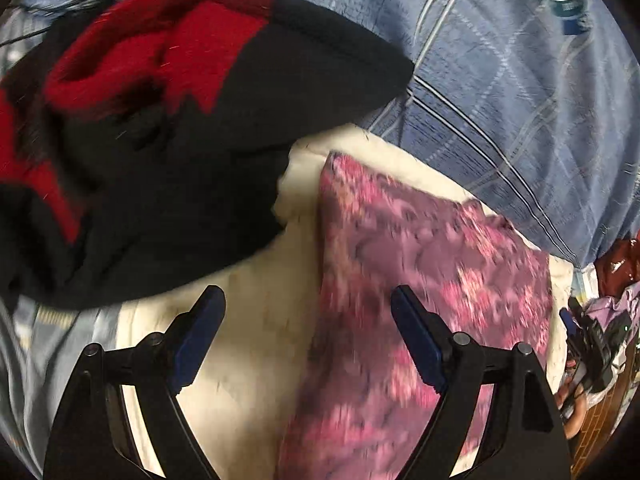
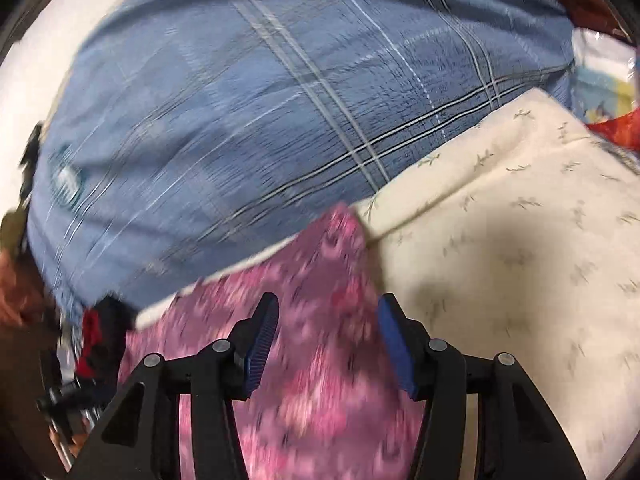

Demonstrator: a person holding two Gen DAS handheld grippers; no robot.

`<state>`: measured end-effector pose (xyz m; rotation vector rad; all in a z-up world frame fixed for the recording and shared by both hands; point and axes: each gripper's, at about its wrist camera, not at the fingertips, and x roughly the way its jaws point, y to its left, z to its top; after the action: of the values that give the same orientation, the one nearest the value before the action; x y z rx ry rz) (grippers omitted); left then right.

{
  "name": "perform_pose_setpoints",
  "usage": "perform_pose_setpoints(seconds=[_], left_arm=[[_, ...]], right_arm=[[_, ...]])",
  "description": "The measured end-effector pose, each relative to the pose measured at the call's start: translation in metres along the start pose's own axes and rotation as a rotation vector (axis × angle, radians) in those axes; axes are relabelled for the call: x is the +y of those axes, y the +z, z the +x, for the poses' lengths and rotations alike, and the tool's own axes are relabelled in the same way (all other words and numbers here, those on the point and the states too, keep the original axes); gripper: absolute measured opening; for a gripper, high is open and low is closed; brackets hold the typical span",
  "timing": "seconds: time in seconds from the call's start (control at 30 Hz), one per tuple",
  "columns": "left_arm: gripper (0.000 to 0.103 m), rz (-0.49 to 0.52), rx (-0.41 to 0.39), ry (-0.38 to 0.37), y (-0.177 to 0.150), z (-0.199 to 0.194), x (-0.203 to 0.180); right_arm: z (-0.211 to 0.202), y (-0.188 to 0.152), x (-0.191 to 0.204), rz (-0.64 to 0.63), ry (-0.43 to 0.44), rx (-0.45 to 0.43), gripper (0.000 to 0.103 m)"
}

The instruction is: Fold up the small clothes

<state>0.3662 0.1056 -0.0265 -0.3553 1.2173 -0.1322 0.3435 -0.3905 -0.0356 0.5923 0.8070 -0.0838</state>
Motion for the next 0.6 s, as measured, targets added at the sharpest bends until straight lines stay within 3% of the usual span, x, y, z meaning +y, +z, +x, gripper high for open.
perform_pose_setpoints(seconds=[0.2,0.23,0.3,0.33,0.37,0.4,0.43,0.53,0.6], left_arm=[[0.087,-0.053,0.002,-0.024,0.023,0.024,0.001],[0.087,-0.046,-0.005,-0.028,0.022,0.023,-0.001],[0.082,-0.015,-0.032,-0.064,0.019,0.016,-0.01],[0.065,0.017,-0.051,-0.067,0.015,0.011,-0.016],[0.028,0.062,-0.066,-0.048,0.013,0.007,-0.025],[0.006,0.113,-0.055,-0.054,0.011,0.007,-0.034],[0.002,0.141,-0.036,-0.057,0.009,0.009,-0.041],[0.001,0.229,-0.076,0.091,0.001,0.018,-0.063],[0.001,0.219,-0.101,0.113,0.002,0.019,-0.065]], right_arm=[[0.062,0.024,0.0,0.029,-0.027,0.062,0.055],[0.07,0.025,0.003,0.02,-0.026,0.068,0.052],[0.076,0.024,0.012,-0.027,-0.023,0.063,0.032],[0.077,0.024,0.02,-0.073,-0.036,0.06,0.011],[0.075,0.025,0.028,-0.114,-0.038,0.053,0.008],[0.071,0.026,0.031,-0.13,-0.031,0.038,0.007],[0.063,0.028,0.034,-0.138,-0.013,0.013,0.006],[0.039,0.036,0.035,-0.115,0.047,-0.065,0.005],[0.032,0.041,0.032,-0.094,0.069,-0.084,0.004]])
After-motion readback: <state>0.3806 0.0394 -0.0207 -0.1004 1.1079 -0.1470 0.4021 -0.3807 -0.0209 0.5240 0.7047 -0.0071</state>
